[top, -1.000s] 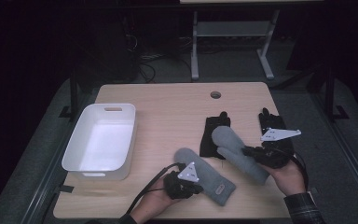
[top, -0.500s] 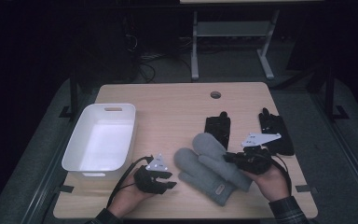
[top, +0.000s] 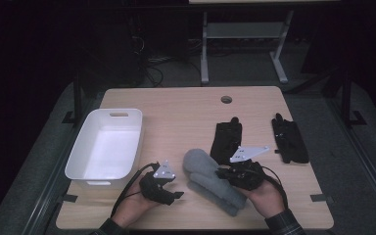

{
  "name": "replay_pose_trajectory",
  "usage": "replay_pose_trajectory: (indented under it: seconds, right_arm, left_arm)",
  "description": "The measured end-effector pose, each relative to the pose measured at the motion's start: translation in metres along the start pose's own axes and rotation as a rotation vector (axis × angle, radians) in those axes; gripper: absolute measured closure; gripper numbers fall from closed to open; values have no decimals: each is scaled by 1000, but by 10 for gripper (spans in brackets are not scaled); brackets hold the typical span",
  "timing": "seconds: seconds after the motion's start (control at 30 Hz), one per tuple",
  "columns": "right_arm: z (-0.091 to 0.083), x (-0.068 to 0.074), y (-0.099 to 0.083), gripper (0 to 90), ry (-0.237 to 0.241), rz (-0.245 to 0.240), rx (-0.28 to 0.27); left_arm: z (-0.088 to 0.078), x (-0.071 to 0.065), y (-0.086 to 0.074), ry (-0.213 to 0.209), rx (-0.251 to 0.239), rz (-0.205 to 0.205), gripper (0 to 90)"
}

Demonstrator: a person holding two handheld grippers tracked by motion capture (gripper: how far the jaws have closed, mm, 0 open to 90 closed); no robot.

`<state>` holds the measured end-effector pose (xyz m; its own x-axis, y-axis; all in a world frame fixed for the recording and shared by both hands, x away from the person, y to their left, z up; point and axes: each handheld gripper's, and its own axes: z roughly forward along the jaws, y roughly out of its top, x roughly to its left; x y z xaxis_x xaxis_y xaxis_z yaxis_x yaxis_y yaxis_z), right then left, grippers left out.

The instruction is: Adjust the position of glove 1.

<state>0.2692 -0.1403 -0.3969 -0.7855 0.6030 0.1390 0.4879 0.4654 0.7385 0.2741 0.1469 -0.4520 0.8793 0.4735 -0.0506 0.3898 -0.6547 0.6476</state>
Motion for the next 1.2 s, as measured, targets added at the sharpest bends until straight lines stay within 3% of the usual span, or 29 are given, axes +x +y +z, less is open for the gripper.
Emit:
replay_pose_trajectory:
  seconds: [0.47,0.63,0.7,0.83,0.9,1.0,1.1,1.2]
  right_arm:
    - [21,3,-7,860,1,9,68]
    - [12,3,-7,669,31,-2,17]
    - [3,0,-7,694,23,-5,-11]
    - [-15,-14,-13,895,-5,-2,-36]
    - [-20,-22,-18,900,-31,-5,-22]
    - [-24,-34,-27,900,-67,-9,8]
    - [-23,-51,-39,900,-68,6,32]
    - [-20,-62,-51,900,-27,15,55]
  left_arm:
    - [1,-1,0,1,-3,3,351]
    - [-1,-1,2,0,-22,-13,368]
    - [-4,0,3,-5,-28,-11,426]
    - [-12,-5,10,-4,-76,-21,591]
    - [-16,-6,14,-26,-98,-35,715]
    - [-18,-9,18,-67,-115,-43,831]
    - [-15,-16,22,-100,-112,-28,882]
    - [-8,-23,26,-130,-99,-9,882]
